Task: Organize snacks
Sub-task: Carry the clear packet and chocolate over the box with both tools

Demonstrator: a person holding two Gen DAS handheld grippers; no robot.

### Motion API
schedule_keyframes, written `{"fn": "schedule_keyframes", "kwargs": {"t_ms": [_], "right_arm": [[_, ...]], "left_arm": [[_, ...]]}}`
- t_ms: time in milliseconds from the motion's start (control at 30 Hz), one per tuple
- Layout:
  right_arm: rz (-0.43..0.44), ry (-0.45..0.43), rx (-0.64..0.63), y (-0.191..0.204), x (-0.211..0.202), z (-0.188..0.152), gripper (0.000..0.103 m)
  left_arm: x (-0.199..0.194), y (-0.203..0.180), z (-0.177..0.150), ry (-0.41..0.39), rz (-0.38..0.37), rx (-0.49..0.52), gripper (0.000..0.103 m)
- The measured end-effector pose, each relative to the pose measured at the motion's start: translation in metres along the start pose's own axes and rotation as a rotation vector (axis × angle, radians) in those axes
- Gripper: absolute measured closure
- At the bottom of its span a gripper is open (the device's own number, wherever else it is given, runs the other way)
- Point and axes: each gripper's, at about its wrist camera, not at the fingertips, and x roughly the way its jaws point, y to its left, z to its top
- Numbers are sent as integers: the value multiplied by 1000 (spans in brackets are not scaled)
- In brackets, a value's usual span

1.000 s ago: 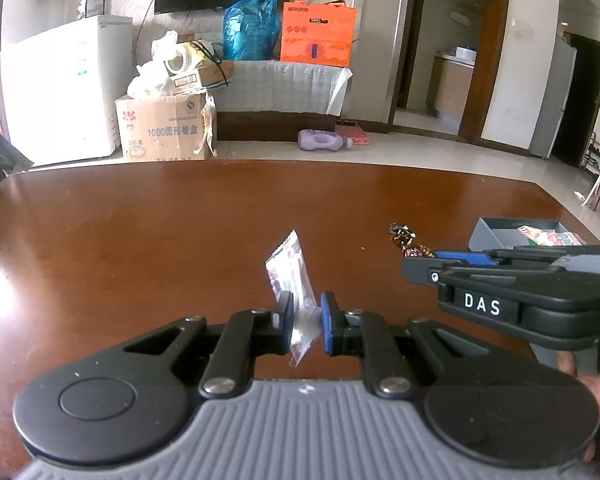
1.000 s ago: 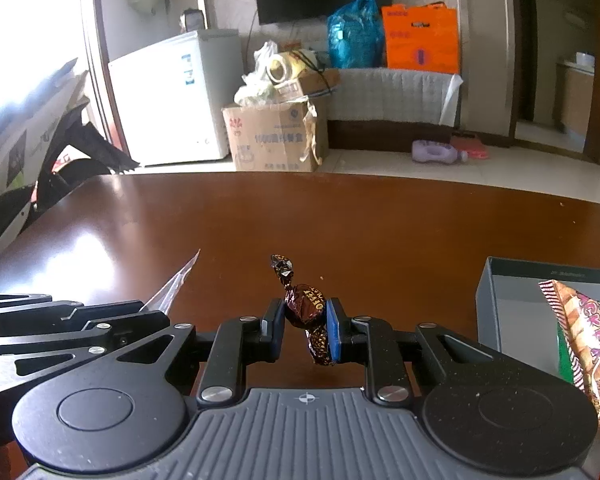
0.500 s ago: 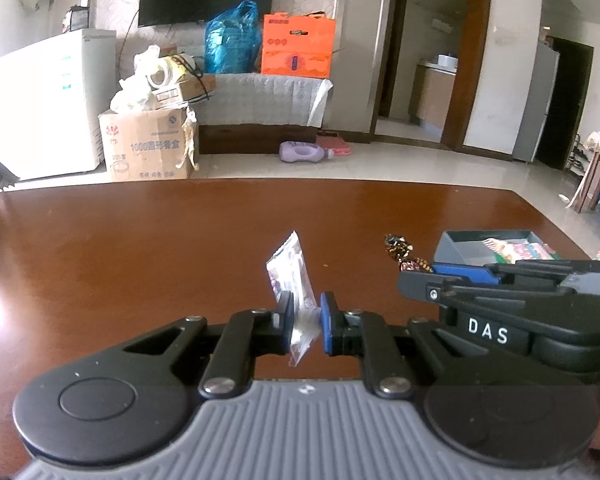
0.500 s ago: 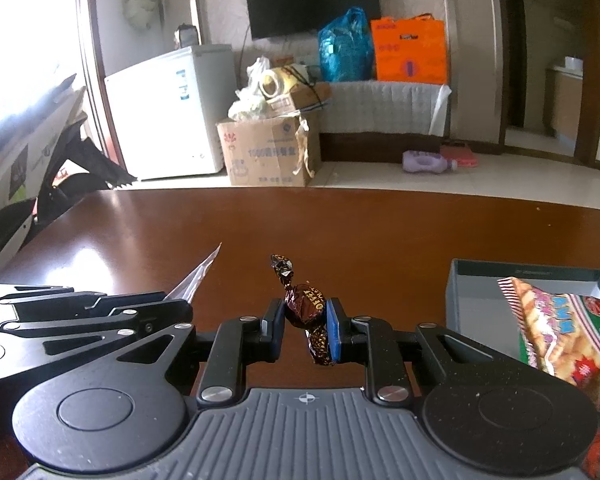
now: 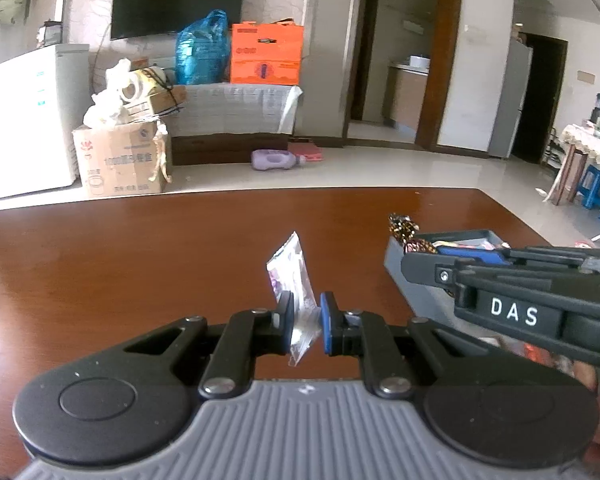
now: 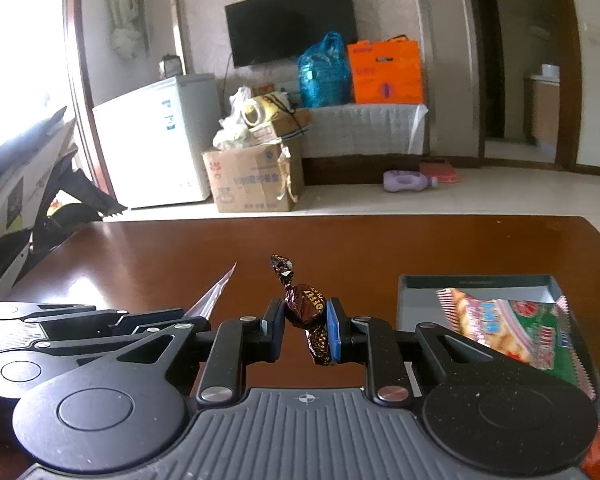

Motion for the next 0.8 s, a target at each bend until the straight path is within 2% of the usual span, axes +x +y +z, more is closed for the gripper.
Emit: {"fn": "schedule_keyframes", "kwargs": {"t_ms": [300,800], "right_arm": [[-48,-26,26,-26,-25,-2,79],[-107,-30,34,-51,-44,-7,79]], "left_arm": [[-2,-45,0,-5,-52,62,93],[-6,-95,4,-18,-123,115,93]]}}
